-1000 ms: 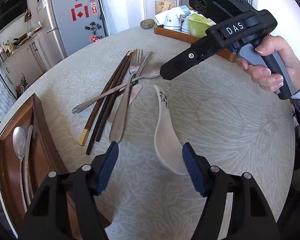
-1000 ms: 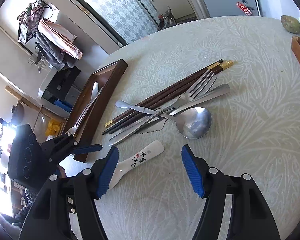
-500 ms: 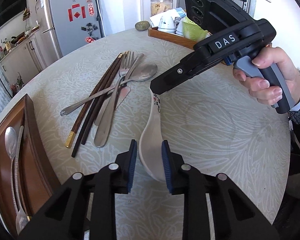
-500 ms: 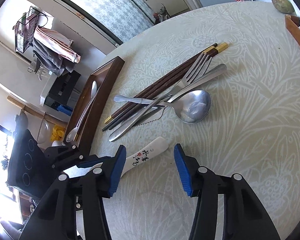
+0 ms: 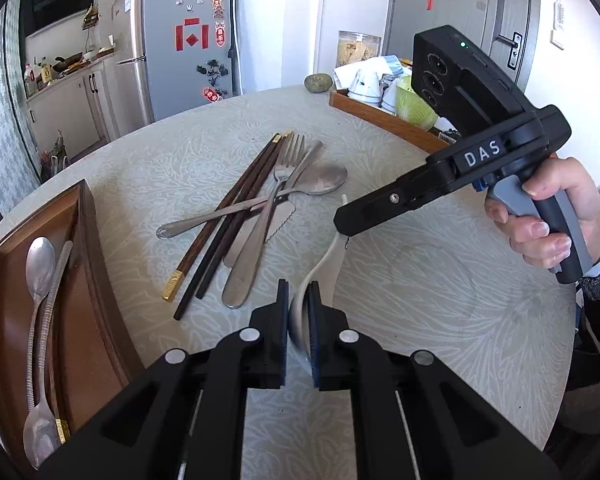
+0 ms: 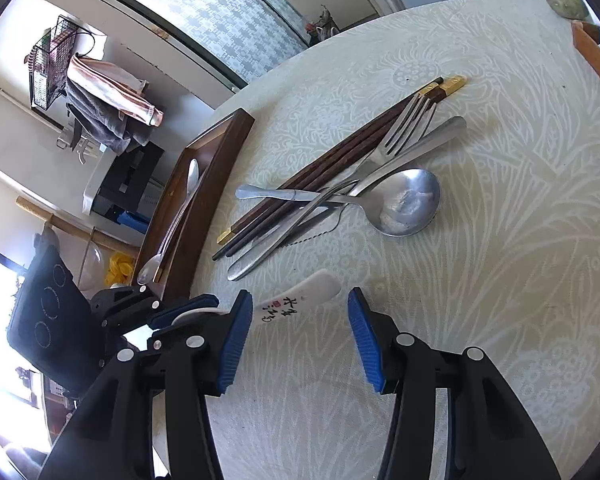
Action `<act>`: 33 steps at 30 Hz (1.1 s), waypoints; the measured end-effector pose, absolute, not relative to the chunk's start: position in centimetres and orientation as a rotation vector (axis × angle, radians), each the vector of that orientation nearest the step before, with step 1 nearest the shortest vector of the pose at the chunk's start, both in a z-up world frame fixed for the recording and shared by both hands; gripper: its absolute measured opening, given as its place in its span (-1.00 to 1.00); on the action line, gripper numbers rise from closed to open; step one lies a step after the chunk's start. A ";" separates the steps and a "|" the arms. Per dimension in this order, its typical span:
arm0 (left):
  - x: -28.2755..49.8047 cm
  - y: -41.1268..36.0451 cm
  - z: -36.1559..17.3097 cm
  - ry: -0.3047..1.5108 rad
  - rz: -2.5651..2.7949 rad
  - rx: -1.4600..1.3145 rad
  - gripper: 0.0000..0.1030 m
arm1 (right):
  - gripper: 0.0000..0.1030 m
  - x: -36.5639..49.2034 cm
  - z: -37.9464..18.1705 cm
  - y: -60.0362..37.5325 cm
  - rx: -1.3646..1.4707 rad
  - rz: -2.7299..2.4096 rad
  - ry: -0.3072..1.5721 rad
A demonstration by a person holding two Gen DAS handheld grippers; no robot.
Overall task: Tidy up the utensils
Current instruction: 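Carry the white ceramic spoon with the left tool and release it in the tray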
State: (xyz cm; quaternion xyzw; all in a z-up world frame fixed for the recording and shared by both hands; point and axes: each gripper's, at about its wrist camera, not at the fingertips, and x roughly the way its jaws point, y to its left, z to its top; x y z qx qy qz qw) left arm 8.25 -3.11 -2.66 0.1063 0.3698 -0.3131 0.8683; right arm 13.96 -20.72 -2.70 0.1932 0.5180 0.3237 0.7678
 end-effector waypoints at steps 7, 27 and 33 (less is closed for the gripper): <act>7.8 -3.2 -2.5 0.753 -0.663 0.241 -0.81 | -0.31 14.4 -2.3 -20.8 0.448 0.681 1.084; 7.3 4.7 1.7 0.663 -0.510 0.204 -0.82 | -0.41 17.5 4.5 -10.8 0.275 0.777 1.019; 8.1 8.9 1.5 0.691 -0.428 0.168 -0.82 | -0.41 19.8 3.7 -5.4 0.239 0.840 1.052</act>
